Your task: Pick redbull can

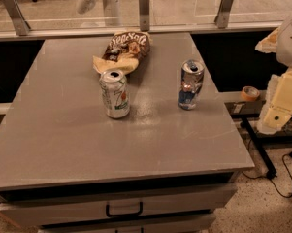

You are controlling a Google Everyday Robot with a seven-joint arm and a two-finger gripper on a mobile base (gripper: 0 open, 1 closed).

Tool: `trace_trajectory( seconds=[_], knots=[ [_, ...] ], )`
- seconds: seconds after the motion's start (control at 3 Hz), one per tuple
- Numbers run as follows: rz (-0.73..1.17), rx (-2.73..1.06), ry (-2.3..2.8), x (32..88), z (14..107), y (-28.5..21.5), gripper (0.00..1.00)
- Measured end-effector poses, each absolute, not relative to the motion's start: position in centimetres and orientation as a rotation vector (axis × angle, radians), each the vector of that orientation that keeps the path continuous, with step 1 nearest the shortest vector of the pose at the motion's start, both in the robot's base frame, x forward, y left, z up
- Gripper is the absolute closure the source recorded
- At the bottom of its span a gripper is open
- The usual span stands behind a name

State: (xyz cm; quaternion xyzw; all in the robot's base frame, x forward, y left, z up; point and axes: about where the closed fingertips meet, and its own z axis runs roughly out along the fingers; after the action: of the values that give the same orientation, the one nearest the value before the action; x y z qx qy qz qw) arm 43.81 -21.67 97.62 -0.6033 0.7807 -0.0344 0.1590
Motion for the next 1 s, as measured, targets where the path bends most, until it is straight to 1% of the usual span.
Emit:
trace_trajectory(
  seconds=[0.33,0.67,1.0],
  knots=[
    [-0.098,-1.725,2.232,43.8,97.6,-21.7,0.0],
    [0.002,-1.688,2.163,44.8,97.1,-20.7,0.0],
    [0.172,-1.603,1.984,48.3,94.6,-19.9,0.0]
  ],
)
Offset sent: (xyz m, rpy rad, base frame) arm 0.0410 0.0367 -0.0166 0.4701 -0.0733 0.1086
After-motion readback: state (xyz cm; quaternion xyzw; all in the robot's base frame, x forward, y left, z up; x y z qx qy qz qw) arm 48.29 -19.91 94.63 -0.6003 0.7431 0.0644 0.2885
